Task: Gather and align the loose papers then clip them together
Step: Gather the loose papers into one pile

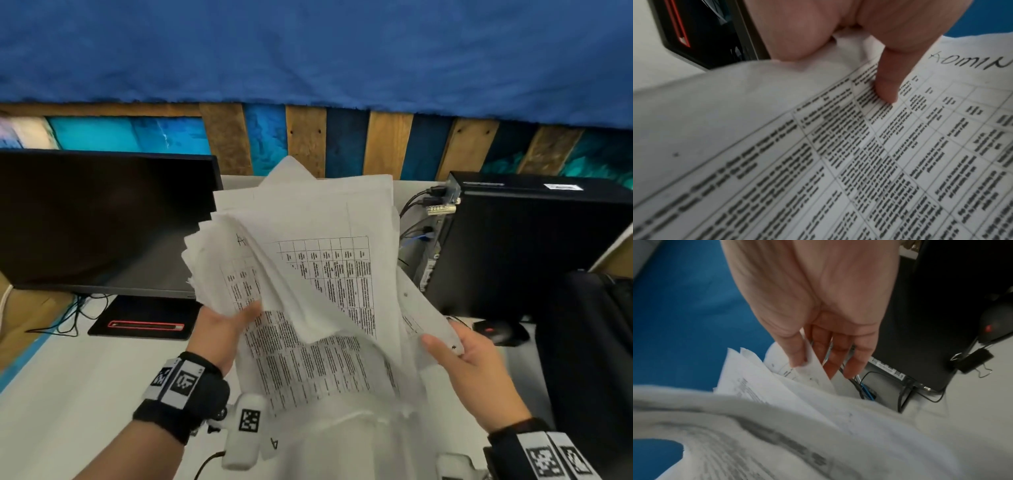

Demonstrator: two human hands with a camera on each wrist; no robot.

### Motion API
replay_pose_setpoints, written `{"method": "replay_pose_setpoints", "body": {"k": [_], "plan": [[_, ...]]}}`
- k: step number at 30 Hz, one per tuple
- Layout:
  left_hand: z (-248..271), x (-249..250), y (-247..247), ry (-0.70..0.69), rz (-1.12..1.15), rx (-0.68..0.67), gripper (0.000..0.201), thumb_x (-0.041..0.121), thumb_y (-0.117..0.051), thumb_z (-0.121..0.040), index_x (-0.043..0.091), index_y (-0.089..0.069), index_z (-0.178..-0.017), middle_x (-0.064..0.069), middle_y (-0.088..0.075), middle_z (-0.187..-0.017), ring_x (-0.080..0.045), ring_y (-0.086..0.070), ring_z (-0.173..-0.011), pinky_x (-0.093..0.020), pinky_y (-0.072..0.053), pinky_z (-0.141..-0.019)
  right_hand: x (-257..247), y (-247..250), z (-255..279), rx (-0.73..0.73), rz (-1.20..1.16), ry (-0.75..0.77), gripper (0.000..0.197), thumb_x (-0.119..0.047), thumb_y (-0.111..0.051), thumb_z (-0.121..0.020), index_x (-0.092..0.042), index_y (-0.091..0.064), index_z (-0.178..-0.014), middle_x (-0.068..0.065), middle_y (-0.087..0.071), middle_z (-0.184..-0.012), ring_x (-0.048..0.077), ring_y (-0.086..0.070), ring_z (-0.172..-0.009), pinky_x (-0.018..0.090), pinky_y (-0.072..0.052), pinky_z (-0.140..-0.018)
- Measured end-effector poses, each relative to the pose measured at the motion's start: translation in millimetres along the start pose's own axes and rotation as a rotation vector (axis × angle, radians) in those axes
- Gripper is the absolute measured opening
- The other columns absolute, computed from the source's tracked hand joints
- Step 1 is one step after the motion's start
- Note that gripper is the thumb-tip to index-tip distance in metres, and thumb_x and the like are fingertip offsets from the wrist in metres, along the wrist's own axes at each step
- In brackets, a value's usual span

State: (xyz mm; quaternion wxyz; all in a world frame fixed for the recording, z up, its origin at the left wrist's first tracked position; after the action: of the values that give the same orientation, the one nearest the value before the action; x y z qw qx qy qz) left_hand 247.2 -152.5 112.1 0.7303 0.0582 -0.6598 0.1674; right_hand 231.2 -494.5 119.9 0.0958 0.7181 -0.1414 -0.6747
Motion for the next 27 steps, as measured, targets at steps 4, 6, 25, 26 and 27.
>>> {"method": "replay_pose_setpoints", "body": {"k": [4, 6, 25, 26, 27], "plan": [[-2, -15, 5, 0.042, 0.128, -0.094, 0.051, 0.01, -0.07, -0.067, 0.014, -0.062, -0.118, -0.014, -0.07, -0.115, -0.034, -0.066, -0.108, -0.054, -0.049, -0.093, -9, -9, -4, -0.067, -0.043, 0.006, 0.021, -0.011, -0.058, -0.09, -0.029, -0.069, -0.091, -0.012, -0.076, -0.085, 0.001, -0.069, -0.076, 0.017, -0.053, -0.065], [-2, -19, 4, 0.029, 0.134, -0.141, 0.052, 0.012, -0.078, -0.066, 0.019, -0.064, -0.115, -0.012, -0.07, -0.115, -0.033, -0.066, -0.108, -0.051, -0.052, -0.089, -3, -19, -5, -0.174, 0.058, -0.024, 0.02, -0.008, -0.063, -0.087, -0.028, -0.069, -0.087, -0.015, -0.075, -0.08, -0.003, -0.068, -0.073, 0.013, -0.051, -0.062], [8, 21, -22, -0.097, -0.103, -0.404, 0.073, 0.04, -0.091, -0.044, 0.024, -0.068, -0.112, -0.008, -0.07, -0.119, -0.027, -0.064, -0.114, -0.055, -0.044, -0.1, -43, -39, -20, -0.174, -0.218, 0.11, 0.034, -0.012, -0.076, -0.069, -0.027, -0.068, -0.098, -0.02, -0.075, -0.095, 0.001, -0.071, -0.092, 0.012, -0.055, -0.071], [8, 21, -21, -0.116, -0.123, -0.368, 0.072, 0.041, -0.09, -0.045, 0.025, -0.068, -0.112, -0.004, -0.071, -0.118, -0.024, -0.065, -0.113, -0.053, -0.045, -0.1, -47, -38, -18, -0.142, -0.245, 0.142, 0.032, -0.009, -0.073, -0.074, -0.025, -0.067, -0.101, -0.02, -0.075, -0.097, 0.0, -0.07, -0.093, 0.01, -0.054, -0.071], [10, 21, -20, -0.139, -0.137, -0.339, 0.068, 0.041, -0.089, -0.047, 0.027, -0.068, -0.11, 0.001, -0.072, -0.115, -0.019, -0.066, -0.11, -0.048, -0.048, -0.098, -51, -38, -16, -0.116, -0.265, 0.165, 0.031, -0.01, -0.07, -0.075, -0.023, -0.067, -0.103, -0.02, -0.075, -0.098, -0.001, -0.07, -0.093, 0.009, -0.053, -0.071]]}}
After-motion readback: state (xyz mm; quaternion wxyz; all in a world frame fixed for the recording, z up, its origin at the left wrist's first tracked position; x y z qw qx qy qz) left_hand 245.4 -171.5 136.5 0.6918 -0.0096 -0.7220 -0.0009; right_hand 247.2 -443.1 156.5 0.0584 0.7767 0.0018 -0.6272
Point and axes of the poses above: each hand's wrist, its own z-axis away from the middle knuckle, its own y-axis out of the back of the hand, x = y × z, the point moved 10 cm from there along -z, towards the middle knuckle
